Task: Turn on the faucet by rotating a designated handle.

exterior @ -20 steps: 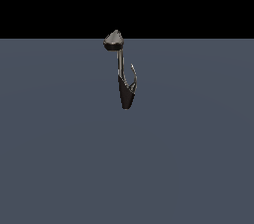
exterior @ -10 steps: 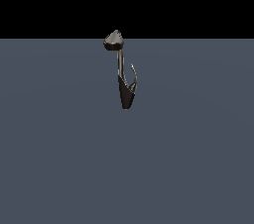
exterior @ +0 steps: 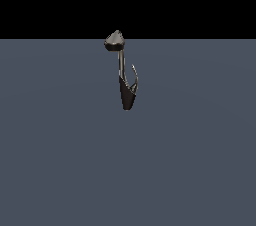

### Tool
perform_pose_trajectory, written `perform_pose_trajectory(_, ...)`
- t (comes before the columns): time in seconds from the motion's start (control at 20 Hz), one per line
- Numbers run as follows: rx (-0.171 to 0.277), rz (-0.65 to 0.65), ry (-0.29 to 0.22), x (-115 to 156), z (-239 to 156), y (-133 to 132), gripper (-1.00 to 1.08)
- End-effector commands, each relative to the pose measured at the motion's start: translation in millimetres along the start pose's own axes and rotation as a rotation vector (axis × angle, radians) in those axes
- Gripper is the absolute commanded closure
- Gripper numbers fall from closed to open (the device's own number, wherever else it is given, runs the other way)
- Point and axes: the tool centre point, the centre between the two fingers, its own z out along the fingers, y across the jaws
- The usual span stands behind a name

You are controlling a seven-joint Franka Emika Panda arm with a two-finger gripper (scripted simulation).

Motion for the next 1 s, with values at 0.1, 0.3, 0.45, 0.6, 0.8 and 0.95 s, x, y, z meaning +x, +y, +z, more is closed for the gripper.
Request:
perform_pose_trajectory(0.1,0.04,0.064,-0.021,20,4,-4,1.08)
perform_pose_trajectory(0.3,0.087,0.144,-0.047,45,11,-8,1.08)
perform_pose_trajectory(0.45,0.127,0.216,-0.071,67,19,-11,1.08)
perform_pose_trajectory(0.6,0.165,0.289,-0.096,90,28,-12,1.08)
perform_pose_trajectory(0.8,0.214,0.391,-0.132,120,42,-13,1.08)
perform_pose_trajectory(0.95,0.25,0.468,-0.161,142,54,-12,1.08)
